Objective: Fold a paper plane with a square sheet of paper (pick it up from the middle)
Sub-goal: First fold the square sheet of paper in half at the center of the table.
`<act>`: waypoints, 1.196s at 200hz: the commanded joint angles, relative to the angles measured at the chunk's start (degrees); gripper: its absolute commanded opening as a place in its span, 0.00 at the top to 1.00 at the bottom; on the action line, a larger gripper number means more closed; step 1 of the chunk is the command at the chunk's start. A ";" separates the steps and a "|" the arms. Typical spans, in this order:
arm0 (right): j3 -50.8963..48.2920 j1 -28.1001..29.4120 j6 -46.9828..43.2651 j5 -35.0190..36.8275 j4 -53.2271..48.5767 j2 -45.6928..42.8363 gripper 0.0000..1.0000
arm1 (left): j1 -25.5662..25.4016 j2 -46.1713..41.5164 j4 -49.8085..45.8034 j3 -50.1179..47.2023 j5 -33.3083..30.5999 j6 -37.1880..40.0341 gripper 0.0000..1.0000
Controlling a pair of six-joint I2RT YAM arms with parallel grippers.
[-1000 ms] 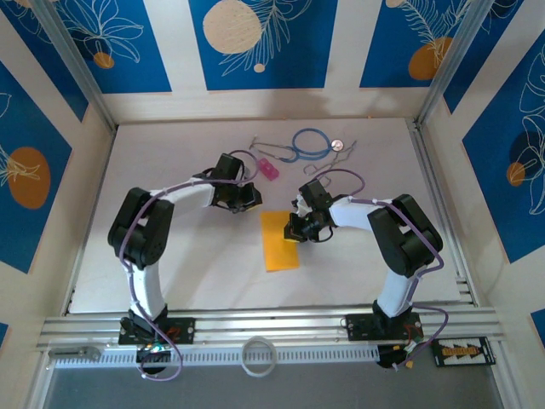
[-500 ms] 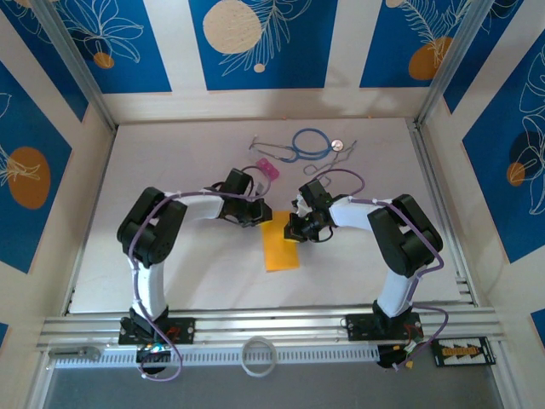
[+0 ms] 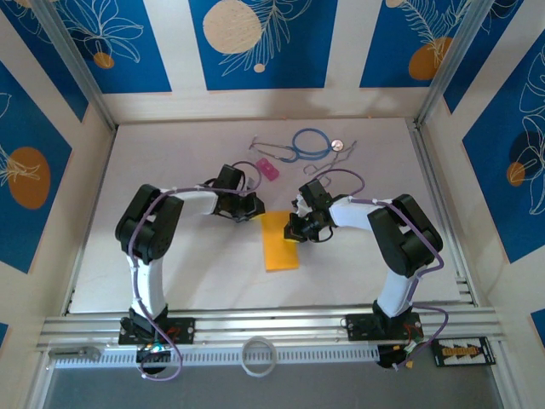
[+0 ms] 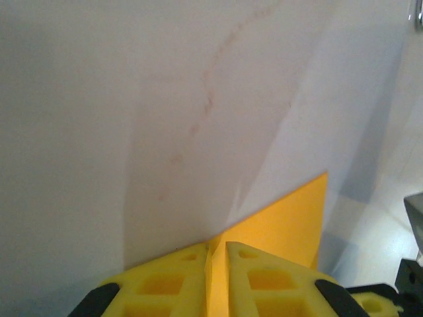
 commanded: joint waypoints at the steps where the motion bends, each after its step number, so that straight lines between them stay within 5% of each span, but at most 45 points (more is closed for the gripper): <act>1: -2.58 -0.36 -1.22 3.58 -6.43 1.61 1.00 | 1.21 1.75 -2.02 2.82 -4.05 -0.35 0.85; 79: -2.76 -0.53 -0.65 3.67 -6.34 0.45 1.00 | 0.04 -7.36 -6.75 2.75 -2.65 0.90 0.82; 141: -3.05 -0.49 -0.25 3.95 -6.01 0.17 1.00 | -8.21 -12.88 -0.20 -7.15 4.51 -1.79 0.83; 239: -3.74 -0.53 -0.16 4.19 -5.73 0.11 1.00 | -14.72 -13.05 4.68 -18.21 4.77 -2.97 0.83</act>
